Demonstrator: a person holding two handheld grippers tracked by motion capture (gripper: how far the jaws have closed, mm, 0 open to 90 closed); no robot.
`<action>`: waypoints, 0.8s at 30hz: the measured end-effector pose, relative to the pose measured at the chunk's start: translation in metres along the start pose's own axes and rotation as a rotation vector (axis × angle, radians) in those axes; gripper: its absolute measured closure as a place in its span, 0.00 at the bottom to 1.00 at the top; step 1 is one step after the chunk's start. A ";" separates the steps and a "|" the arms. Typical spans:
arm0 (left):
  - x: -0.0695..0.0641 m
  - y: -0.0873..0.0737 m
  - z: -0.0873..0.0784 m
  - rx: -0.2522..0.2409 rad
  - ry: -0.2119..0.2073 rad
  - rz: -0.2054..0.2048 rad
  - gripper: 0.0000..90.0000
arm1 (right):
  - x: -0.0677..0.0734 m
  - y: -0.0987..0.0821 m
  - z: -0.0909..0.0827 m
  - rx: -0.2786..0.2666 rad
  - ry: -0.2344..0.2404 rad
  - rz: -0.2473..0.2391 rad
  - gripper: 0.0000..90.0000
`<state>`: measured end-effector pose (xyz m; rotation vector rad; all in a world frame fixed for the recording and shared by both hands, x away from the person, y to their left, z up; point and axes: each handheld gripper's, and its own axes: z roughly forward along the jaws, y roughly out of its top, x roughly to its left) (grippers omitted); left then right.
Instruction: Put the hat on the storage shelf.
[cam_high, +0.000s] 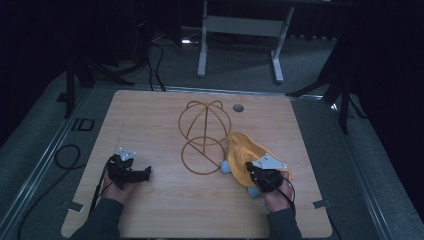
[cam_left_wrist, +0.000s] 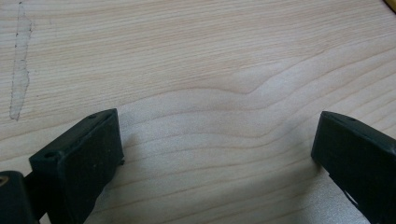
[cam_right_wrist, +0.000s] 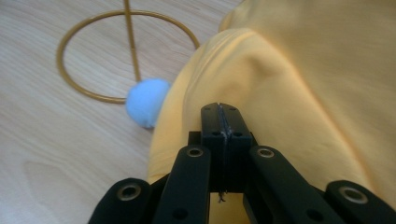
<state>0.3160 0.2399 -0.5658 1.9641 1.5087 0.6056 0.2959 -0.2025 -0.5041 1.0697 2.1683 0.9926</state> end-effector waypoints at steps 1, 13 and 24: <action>0.000 0.000 0.000 0.000 0.000 0.000 0.02 | -0.002 0.000 0.001 0.003 -0.004 -0.001 1.00; 0.000 0.000 0.000 0.002 -0.001 0.003 0.02 | -0.028 -0.001 -0.005 0.033 -0.049 -0.031 0.97; 0.000 0.000 0.000 0.000 -0.002 0.005 0.02 | -0.038 -0.022 -0.040 0.012 -0.024 0.017 0.91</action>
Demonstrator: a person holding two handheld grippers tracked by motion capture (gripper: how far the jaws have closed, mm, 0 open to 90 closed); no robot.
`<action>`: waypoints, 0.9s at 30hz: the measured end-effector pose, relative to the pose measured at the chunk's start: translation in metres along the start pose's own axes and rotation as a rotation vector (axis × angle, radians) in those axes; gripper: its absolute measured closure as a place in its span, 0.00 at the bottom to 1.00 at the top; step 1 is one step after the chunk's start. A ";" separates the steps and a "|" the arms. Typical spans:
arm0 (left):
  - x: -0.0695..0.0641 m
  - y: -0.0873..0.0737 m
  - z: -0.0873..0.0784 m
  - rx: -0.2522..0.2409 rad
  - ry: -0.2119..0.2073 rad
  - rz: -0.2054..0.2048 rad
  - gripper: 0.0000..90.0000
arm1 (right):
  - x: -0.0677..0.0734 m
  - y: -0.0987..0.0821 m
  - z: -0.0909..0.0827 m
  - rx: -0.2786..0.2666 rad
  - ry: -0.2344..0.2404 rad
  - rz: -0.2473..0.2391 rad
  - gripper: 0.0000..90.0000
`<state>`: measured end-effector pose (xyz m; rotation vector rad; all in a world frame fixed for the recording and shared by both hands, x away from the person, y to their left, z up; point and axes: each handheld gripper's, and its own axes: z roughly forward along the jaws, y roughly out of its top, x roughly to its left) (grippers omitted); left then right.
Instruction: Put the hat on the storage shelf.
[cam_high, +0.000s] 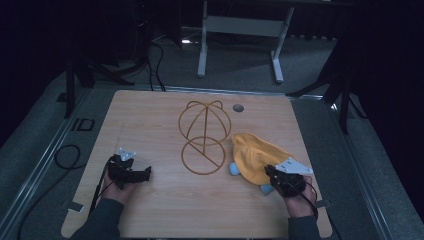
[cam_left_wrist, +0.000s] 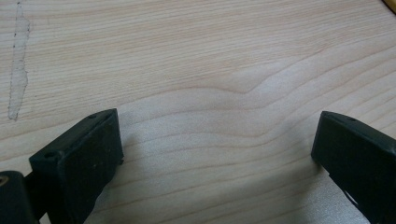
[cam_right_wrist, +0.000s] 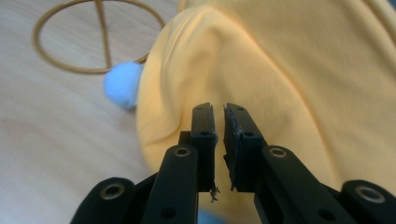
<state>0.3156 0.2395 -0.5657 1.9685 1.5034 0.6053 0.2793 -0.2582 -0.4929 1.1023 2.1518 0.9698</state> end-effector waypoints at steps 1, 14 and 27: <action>0.000 0.000 0.000 0.000 0.000 0.000 0.02 | 0.001 -0.004 -0.003 0.001 0.006 0.003 0.90; 0.000 0.000 0.000 0.000 0.000 0.000 0.02 | 0.019 -0.049 -0.007 0.046 0.078 -0.054 0.74; 0.000 0.000 0.000 0.000 -0.001 0.002 0.02 | 0.009 -0.056 0.017 0.113 0.096 -0.016 0.65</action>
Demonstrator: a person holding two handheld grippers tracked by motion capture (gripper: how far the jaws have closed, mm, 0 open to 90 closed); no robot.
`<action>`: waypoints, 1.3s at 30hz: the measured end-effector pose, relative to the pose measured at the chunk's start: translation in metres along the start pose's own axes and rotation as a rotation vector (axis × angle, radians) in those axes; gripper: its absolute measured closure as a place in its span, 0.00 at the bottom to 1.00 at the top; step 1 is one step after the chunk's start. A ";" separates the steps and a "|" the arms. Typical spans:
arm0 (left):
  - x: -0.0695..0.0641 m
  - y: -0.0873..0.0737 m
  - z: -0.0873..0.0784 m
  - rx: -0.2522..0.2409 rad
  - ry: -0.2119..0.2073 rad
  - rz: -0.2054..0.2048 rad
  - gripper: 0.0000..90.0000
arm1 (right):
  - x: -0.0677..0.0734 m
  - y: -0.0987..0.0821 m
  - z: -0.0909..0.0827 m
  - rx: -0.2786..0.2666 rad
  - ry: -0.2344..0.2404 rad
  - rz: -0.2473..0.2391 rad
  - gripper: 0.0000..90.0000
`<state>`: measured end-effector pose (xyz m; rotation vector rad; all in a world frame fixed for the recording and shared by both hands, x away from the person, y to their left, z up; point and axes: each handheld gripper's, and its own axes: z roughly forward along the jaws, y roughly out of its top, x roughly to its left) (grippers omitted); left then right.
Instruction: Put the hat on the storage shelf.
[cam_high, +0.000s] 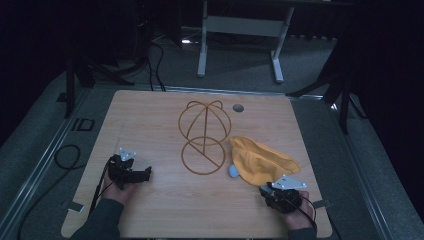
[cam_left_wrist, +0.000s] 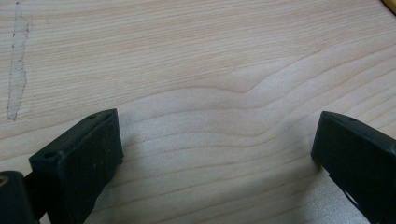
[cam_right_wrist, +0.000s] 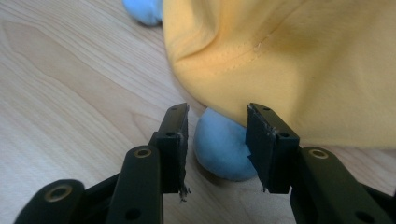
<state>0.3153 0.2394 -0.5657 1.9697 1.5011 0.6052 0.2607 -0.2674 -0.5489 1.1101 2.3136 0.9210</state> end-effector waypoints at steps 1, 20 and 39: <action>0.000 0.000 0.000 -0.001 0.000 0.000 0.02 | -0.001 -0.001 0.002 0.004 0.001 0.005 0.65; 0.000 0.000 0.000 0.000 -0.004 0.003 0.02 | 0.001 0.008 0.003 0.040 -0.075 -0.095 0.93; 0.000 0.000 0.000 -0.001 -0.005 0.004 0.02 | 0.000 0.042 -0.041 -0.106 -0.074 -0.110 0.93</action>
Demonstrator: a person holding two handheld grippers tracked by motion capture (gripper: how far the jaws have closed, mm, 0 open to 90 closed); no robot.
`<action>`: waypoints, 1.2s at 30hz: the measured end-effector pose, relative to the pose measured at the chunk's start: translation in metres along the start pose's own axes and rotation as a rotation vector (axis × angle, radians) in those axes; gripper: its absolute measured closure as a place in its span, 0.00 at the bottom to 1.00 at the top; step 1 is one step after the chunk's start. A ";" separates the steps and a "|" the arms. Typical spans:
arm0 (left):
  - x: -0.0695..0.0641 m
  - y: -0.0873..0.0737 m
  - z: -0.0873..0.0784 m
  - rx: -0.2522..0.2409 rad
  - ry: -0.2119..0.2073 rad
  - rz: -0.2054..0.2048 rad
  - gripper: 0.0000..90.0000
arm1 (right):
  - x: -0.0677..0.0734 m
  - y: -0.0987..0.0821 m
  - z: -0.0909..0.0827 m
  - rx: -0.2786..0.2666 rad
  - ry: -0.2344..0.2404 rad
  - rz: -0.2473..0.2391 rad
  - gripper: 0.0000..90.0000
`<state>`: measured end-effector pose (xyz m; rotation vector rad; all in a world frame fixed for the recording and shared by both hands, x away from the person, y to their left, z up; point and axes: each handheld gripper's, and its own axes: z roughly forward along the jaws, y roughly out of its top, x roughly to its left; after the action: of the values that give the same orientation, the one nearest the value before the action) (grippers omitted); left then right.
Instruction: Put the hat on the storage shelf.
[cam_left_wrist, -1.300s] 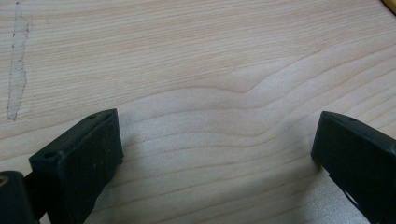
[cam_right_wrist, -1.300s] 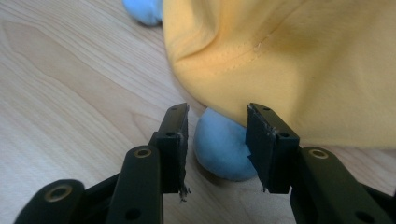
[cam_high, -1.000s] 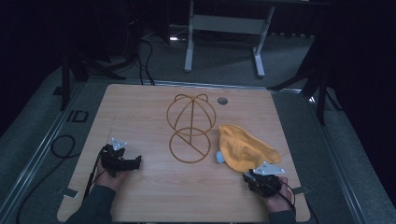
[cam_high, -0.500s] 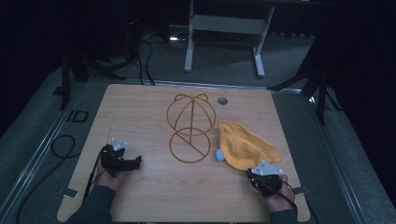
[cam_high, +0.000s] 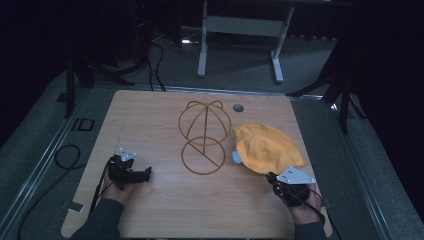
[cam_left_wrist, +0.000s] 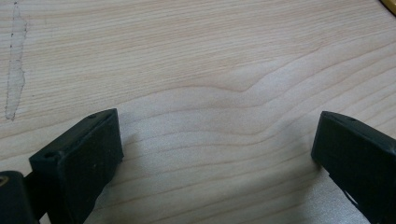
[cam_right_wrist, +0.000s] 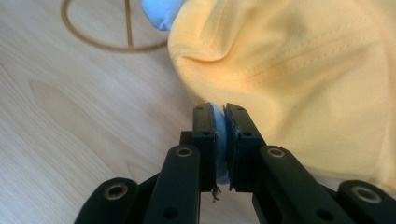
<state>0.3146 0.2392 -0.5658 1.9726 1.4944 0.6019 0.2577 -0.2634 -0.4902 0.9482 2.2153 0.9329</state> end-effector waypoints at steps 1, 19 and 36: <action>0.000 0.000 0.000 0.000 0.000 0.000 0.02 | 0.000 0.003 -0.003 -0.011 -0.004 0.002 0.93; 0.000 0.000 0.000 -0.001 -0.002 0.001 0.02 | -0.024 0.045 -0.049 -0.156 -0.036 0.096 0.93; 0.000 -0.001 0.000 -0.001 -0.003 0.001 0.02 | -0.025 0.039 -0.040 -0.071 -0.019 0.064 0.75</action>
<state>0.3138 0.2389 -0.5659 1.9728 1.4909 0.5995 0.2599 -0.2777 -0.4305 0.9955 2.1323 1.0205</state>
